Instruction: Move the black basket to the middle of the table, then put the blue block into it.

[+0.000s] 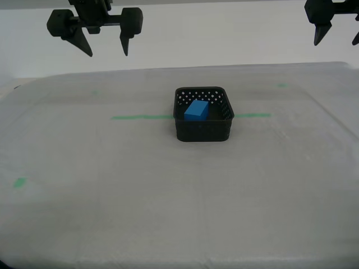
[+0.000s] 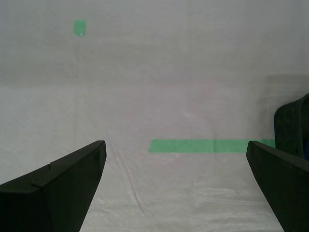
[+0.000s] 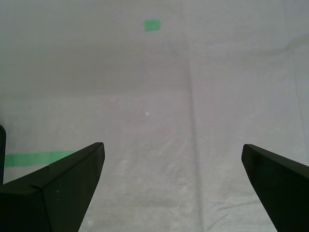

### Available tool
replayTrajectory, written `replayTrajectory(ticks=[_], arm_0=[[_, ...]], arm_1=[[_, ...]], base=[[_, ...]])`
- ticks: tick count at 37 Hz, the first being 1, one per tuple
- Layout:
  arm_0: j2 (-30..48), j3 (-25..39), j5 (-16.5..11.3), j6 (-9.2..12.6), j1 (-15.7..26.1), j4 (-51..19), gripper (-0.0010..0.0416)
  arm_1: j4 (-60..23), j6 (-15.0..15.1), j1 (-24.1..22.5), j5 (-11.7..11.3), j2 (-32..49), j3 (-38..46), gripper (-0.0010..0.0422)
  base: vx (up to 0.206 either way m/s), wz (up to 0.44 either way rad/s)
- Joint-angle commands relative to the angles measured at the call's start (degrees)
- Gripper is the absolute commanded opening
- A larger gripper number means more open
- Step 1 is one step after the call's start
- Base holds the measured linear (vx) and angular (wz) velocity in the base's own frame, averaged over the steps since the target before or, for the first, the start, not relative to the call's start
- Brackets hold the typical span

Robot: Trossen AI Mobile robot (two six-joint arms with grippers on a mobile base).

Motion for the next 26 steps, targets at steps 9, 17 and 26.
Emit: replayTrajectory(ticks=[9, 17, 26], arm_0=[[-0.04, 0.02, -0.02, -0.04, 0.0, 0.0, 0.0399], [-0.04, 0.02, -0.02, -0.04, 0.0, 0.0, 0.0399], [-0.04, 0.02, -0.02, -0.04, 0.0, 0.0, 0.0399]], arm_1=[[1.86, 1.22, 1.95, 0.26, 0.0, -1.51, 0.04], [1.9, 1.16, 1.95, 0.28, 0.0, -1.46, 0.04], [1.88, 1.16, 1.99, 0.28, 0.0, -1.46, 0.04]], base=[[0.0, 0.0], [0.0, 0.0], [0.0, 0.0]])
